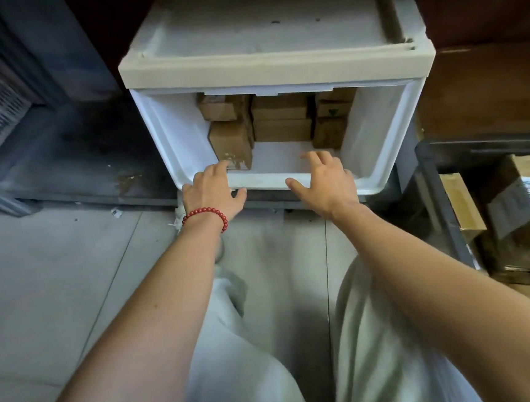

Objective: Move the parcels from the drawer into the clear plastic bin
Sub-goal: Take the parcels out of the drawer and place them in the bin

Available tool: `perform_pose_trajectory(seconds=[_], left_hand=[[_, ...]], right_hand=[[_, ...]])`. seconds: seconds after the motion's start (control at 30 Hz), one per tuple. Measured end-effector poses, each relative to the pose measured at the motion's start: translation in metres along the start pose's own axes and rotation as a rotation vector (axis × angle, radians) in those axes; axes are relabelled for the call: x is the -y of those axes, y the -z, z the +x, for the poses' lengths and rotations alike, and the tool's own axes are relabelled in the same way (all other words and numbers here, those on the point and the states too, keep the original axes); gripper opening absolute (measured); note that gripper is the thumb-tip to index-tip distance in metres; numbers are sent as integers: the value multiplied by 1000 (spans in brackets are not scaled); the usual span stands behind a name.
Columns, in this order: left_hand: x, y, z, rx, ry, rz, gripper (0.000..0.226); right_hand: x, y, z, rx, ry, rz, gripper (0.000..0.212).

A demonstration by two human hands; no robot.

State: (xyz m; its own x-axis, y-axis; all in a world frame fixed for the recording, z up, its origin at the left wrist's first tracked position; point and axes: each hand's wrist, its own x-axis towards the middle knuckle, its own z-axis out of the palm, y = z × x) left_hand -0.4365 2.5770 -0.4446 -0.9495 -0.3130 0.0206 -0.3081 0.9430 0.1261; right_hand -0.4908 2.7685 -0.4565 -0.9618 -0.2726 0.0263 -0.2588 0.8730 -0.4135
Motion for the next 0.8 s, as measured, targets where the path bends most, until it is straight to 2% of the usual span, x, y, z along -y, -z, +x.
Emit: perform_pose_trajectory(seconds=[0.27,0.47,0.7,0.8], left_hand=[[24,-37,71,76,-4,69,67],[32,-47,132,40,29,43,67],[24,-73,168,106,43,48,81],[27,-83,177,24,55,11,86]], right_hand=[[-9,-35,66,0,-4,-21,61],[0,-76,115,112,4,23,68],[20,-119,165,207,-11,146,83],[25,-132,182,222,8,195,91]])
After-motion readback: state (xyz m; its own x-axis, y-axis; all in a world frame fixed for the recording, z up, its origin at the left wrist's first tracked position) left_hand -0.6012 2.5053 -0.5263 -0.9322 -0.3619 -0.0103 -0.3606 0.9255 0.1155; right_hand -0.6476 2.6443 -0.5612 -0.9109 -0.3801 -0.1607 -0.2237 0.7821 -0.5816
